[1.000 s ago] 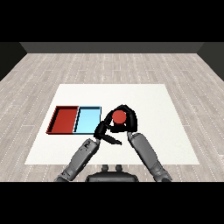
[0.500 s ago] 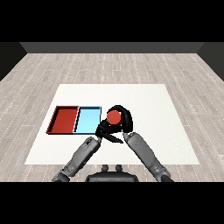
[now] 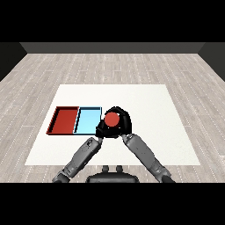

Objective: Pick the red can and put it in the red box

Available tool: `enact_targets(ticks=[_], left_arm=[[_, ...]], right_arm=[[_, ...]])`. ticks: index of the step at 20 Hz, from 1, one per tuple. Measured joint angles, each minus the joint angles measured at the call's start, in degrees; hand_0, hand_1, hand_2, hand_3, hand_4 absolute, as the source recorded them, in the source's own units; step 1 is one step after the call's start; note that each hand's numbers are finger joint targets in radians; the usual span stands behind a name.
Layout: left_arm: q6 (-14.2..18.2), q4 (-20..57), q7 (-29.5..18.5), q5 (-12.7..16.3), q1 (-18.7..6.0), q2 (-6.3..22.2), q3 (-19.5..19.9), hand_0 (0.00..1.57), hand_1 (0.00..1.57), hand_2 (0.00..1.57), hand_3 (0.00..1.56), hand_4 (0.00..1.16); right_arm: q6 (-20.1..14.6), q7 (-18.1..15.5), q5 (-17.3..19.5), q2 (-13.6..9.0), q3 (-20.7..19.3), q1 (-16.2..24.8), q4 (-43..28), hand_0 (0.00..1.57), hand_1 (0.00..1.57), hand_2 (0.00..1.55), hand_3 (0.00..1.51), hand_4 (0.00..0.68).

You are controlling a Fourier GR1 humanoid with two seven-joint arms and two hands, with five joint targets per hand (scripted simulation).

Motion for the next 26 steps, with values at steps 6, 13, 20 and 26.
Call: enact_targets(ticks=[6,13,20,26], left_arm=[[5.5,1.4,-0.3,1.2,-0.5,-0.2,-0.4,1.57,1.57,1.57,1.50,1.13],[7.5,1.2,1.6,1.3,-1.2,0.7,-0.3,1.57,1.57,1.57,1.49,1.13],[8.3,1.3,2.5,-0.5,-0.6,-0.1,0.4,1.57,1.57,1.57,1.50,1.13],[10.1,1.5,2.1,-0.3,-1.1,-0.4,-0.6,1.57,1.57,1.57,1.49,1.13]], right_arm=[[0.0,-0.6,-0.9,0.0,0.4,0.3,0.2,1.57,1.57,1.47,1.40,0.626],[-1.4,-2.1,-2.3,-0.1,1.3,-0.2,1.1,1.57,1.57,1.46,1.40,0.637],[0.8,-1.1,-1.6,-0.4,0.3,0.3,1.5,0.00,0.00,0.00,0.00,0.000],[3.9,3.3,2.6,-0.2,-0.5,0.4,2.0,0.00,0.00,0.00,0.00,0.000]])
